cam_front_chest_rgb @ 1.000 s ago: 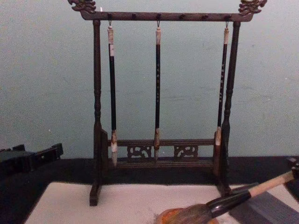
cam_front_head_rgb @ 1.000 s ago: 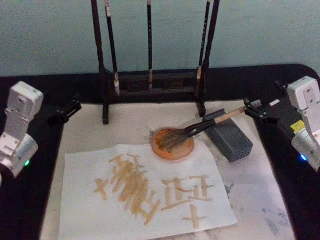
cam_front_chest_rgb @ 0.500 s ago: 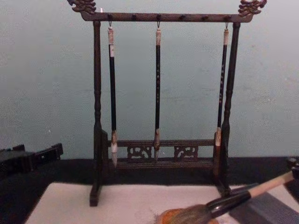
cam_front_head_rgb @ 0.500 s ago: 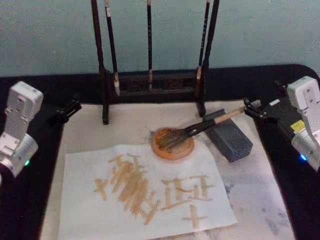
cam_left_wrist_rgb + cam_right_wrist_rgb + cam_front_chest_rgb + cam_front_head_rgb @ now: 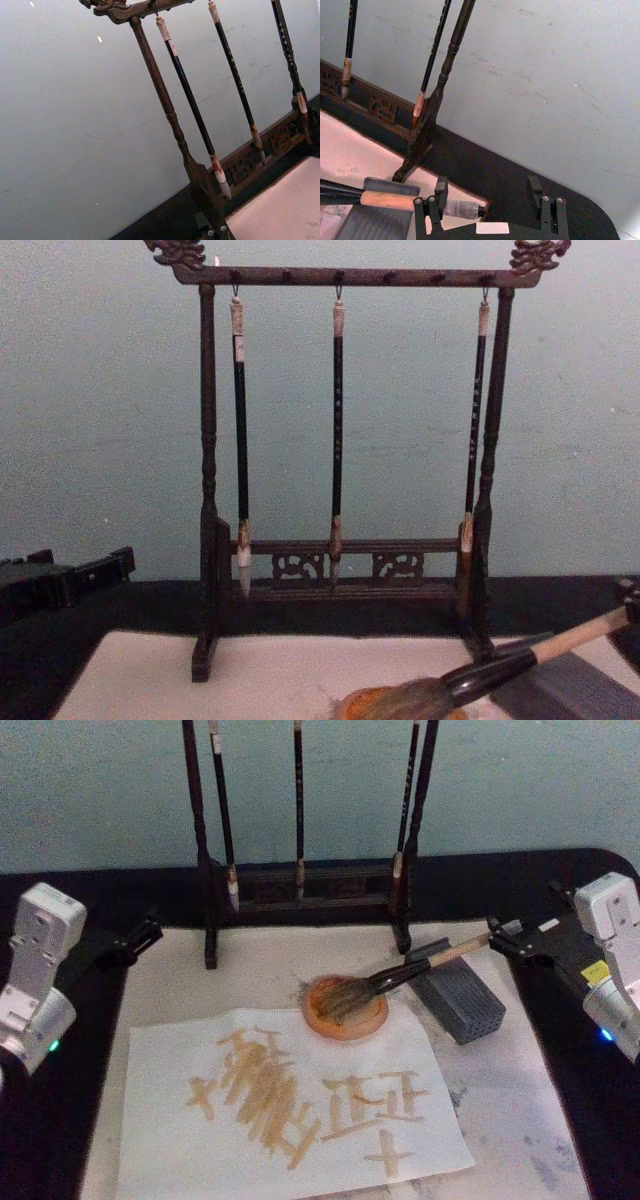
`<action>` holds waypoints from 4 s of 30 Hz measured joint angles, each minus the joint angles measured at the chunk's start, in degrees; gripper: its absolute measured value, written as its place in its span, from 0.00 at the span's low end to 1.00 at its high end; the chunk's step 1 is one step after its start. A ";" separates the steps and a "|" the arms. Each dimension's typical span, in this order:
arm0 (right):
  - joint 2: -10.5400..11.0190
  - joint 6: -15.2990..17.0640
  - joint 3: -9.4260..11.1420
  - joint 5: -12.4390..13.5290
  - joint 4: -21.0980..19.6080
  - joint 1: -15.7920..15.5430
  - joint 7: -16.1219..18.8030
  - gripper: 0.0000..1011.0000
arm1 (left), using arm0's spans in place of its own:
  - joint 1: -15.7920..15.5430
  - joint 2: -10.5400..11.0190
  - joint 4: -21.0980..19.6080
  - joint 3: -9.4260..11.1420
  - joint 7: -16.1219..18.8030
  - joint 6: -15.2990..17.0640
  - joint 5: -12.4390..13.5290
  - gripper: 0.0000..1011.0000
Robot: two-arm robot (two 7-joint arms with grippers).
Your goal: Pick up the brush from the inkstone, write on the paper, then place the brush back to its original position.
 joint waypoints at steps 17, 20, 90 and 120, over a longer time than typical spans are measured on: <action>-0.01 0.15 2.75 3.55 -2.98 -2.83 4.53 1.00 | 0.00 0.00 0.00 0.00 0.00 0.00 0.00 0.99; 0.05 0.40 3.40 4.38 -4.05 -3.84 5.57 1.00 | 0.00 0.00 0.00 0.00 0.00 0.00 0.00 0.99; -7.57 15.60 15.89 57.23 6.48 -8.17 34.80 1.00 | 0.00 0.00 0.00 0.00 0.00 0.00 0.00 0.99; -6.33 17.10 12.97 63.50 9.45 -4.98 33.21 1.00 | 0.00 0.00 0.00 0.00 0.00 0.00 0.00 0.99</action>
